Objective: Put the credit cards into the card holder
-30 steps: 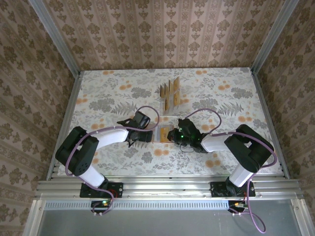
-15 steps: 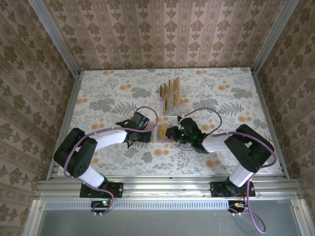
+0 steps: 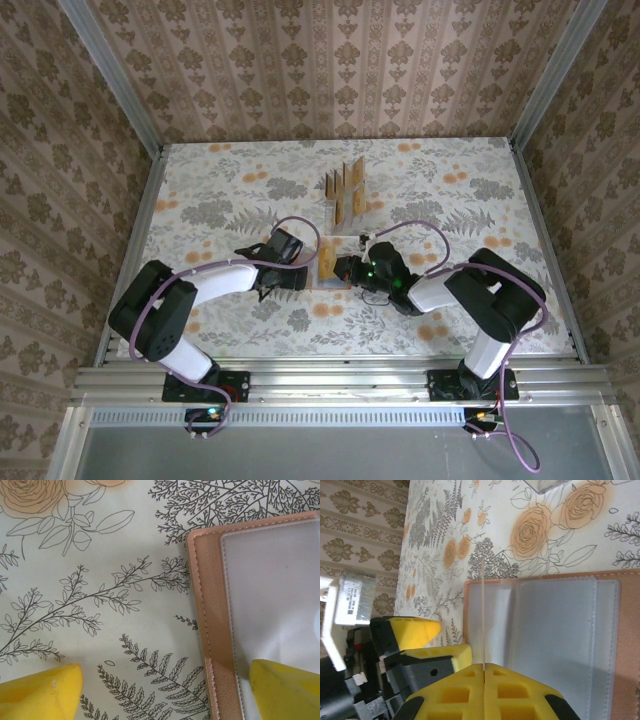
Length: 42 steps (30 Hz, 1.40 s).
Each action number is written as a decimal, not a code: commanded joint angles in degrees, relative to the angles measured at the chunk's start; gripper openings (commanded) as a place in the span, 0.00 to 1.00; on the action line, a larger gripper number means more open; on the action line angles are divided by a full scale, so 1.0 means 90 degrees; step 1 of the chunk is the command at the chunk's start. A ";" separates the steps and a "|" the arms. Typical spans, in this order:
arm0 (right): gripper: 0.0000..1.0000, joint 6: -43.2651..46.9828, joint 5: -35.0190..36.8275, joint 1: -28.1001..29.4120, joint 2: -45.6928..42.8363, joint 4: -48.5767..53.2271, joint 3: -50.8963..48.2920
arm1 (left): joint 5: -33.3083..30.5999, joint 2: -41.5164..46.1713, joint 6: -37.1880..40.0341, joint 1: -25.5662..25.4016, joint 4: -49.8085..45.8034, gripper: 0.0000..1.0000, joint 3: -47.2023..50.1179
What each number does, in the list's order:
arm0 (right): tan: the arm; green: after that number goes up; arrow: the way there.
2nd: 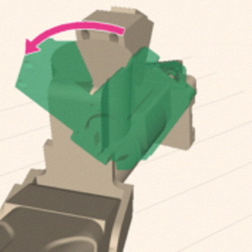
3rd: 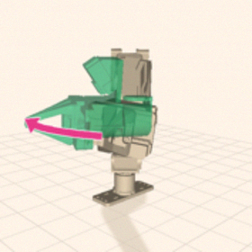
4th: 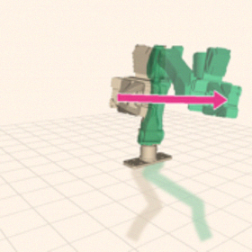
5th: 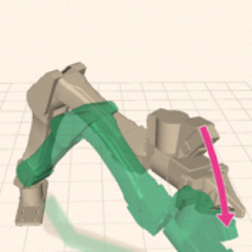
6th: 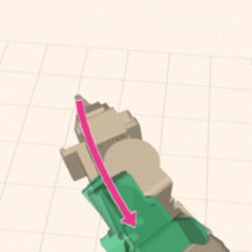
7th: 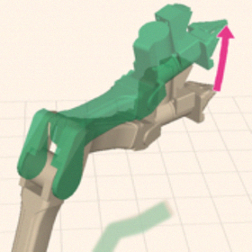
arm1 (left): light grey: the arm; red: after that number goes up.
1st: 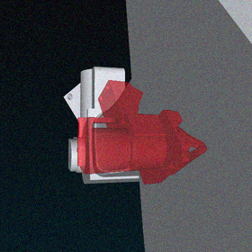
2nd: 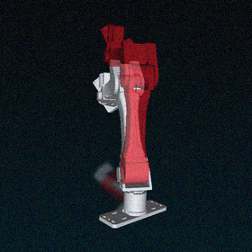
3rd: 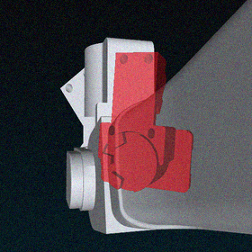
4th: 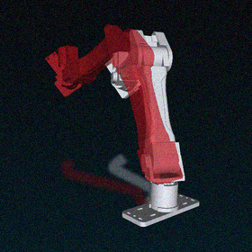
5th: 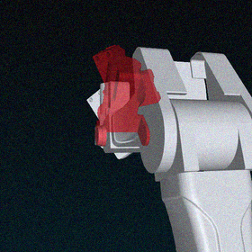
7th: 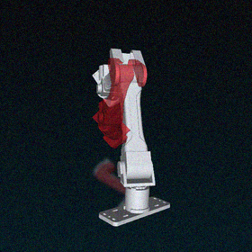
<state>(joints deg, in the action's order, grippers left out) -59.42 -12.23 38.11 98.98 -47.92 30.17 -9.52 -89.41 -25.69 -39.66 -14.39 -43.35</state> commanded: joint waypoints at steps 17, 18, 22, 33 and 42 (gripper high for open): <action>0.00 -0.0224 0.0246 -0.0035 0.0782 -0.1147 -0.0153 | -0.0209 0.0062 -0.0062 0.0048 -0.0407 0.86 0.0130; 0.00 -0.0224 0.0243 -0.0035 0.0808 -0.1178 -0.0154 | -0.0208 0.0064 -0.0058 0.0044 -0.0412 0.86 0.0130; 0.00 -0.0230 0.0219 -0.0036 0.0903 -0.1228 -0.0155 | -0.0215 0.0071 -0.0065 0.0045 -0.0416 0.86 0.0120; 0.00 -0.0263 0.0026 -0.0037 0.1177 -0.1375 -0.0130 | -0.0214 0.0063 -0.0056 0.0032 -0.0412 0.86 0.0126; 0.00 -0.0262 -0.0169 -0.0030 0.1283 -0.1292 -0.0021 | -0.0197 0.0053 -0.0068 0.0040 -0.0391 0.86 0.0112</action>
<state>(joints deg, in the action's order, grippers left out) -61.76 -12.73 38.06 108.88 -60.16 29.52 -9.50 -89.38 -25.74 -39.66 -14.39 -43.35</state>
